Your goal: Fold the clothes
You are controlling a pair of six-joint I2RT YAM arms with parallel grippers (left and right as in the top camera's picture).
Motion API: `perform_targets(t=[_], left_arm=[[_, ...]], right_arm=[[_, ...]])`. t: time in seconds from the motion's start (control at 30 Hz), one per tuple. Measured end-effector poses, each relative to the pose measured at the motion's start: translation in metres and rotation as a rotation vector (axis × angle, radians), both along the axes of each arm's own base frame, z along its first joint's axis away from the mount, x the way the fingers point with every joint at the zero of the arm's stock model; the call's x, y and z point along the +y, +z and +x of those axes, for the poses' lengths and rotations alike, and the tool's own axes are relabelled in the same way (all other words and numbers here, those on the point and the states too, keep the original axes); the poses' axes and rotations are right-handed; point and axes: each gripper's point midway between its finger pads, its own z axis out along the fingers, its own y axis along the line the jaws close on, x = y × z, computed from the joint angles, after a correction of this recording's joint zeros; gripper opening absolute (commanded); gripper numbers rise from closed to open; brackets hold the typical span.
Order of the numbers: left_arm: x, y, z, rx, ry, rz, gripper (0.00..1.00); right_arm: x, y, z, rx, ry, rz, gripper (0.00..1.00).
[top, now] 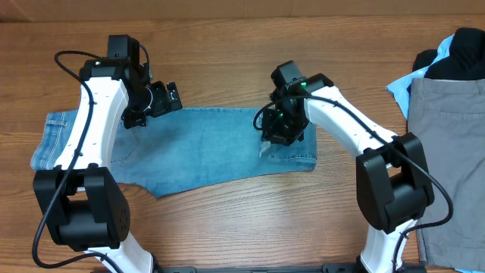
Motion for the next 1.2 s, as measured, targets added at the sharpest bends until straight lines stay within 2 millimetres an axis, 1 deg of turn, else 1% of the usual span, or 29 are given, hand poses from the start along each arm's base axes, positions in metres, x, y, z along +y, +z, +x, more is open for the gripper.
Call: perform_targets(t=[0.17,0.27,0.33,0.4,0.43,0.5,0.57,0.63,0.67,0.77,0.9,1.07,1.2], left_arm=[[0.0,-0.001,-0.002,0.006,0.0,0.0,1.0],[0.0,-0.001,-0.002,0.007,0.0,0.0,1.0],[0.0,-0.001,-0.002,0.007,0.0,0.0,1.0],[0.0,-0.001,-0.002,0.007,0.0,0.0,1.0],[0.0,-0.001,-0.002,0.007,0.0,0.0,1.0],[0.0,-0.001,-0.002,0.007,0.0,0.0,1.0],[0.0,-0.001,-0.002,0.008,0.0,0.0,1.0],[0.0,-0.001,-0.002,0.007,0.0,0.0,1.0],[0.0,-0.001,-0.002,0.007,0.0,0.0,1.0],[0.0,-0.001,-0.001,0.006,0.0,0.0,1.0],[0.0,-0.001,-0.001,0.006,0.0,0.0,1.0],[0.0,-0.001,-0.002,0.006,0.0,0.0,1.0],[0.0,-0.001,-0.002,0.008,0.0,0.0,1.0]], right_arm=[[0.001,0.0,-0.001,0.004,-0.005,0.001,0.31],[-0.012,0.005,-0.011,0.069,-0.011,-0.027,0.29],[-0.024,0.012,-0.007,0.082,-0.031,-0.045,0.26],[-0.044,0.024,0.005,0.072,-0.072,-0.07,0.26],[-0.056,0.029,0.015,0.053,-0.094,-0.079,0.22],[-0.075,0.033,0.025,0.035,-0.117,-0.092,0.17],[-0.095,0.032,0.028,0.039,-0.136,-0.107,0.1],[-0.11,0.027,0.028,0.047,-0.142,-0.106,0.04],[-0.116,0.021,0.027,0.051,-0.136,-0.094,0.04],[-0.113,0.004,0.021,0.056,-0.107,-0.037,0.04],[-0.098,-0.015,0.01,0.063,-0.061,0.063,0.05],[-0.09,-0.029,-0.004,0.083,-0.038,0.131,0.1],[-0.09,-0.04,-0.013,0.096,-0.038,0.134,0.12]])
